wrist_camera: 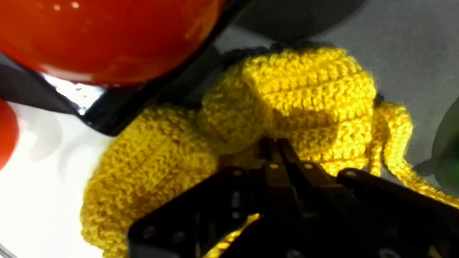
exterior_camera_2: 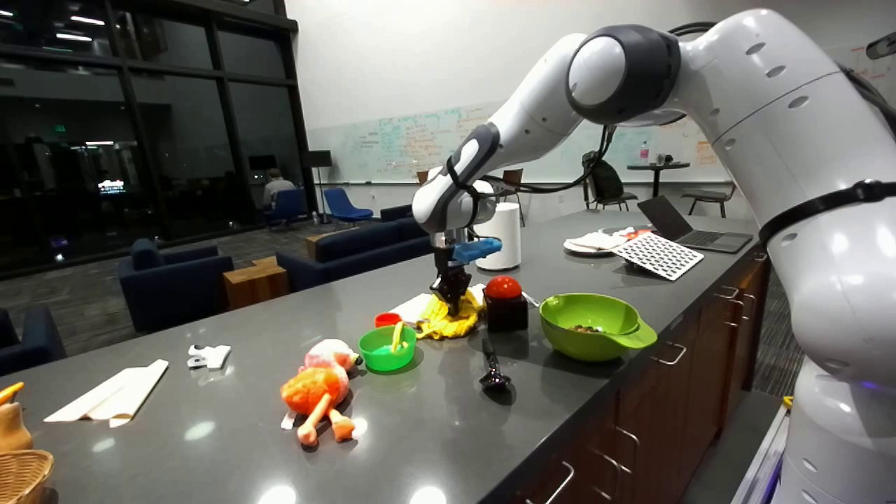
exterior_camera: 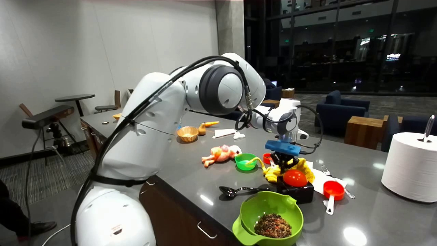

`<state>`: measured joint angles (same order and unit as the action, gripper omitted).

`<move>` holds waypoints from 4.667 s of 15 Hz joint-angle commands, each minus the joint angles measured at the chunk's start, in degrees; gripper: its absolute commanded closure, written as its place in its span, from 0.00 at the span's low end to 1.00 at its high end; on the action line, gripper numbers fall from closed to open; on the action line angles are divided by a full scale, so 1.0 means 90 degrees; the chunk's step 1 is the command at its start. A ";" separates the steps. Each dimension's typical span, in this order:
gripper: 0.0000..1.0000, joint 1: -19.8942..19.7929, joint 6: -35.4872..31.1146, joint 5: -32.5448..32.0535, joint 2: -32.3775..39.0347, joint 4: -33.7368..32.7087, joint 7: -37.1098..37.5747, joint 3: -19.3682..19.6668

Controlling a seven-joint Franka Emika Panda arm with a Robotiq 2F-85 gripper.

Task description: Pick up the yellow cloth and put it flat to the left side of the table

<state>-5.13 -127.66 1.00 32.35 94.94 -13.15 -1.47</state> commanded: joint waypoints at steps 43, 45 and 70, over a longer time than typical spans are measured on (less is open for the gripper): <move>0.99 0.1348 0.3168 0.1444 -0.5287 0.2413 -0.0071 -0.0305; 0.99 0.1492 0.3260 0.1606 -0.5220 0.2520 -0.0163 -0.0388; 0.99 0.1856 0.4578 0.1636 -0.2995 0.0743 -0.6105 -0.0976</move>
<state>12.79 -88.99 16.74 3.17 104.73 -59.81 -9.55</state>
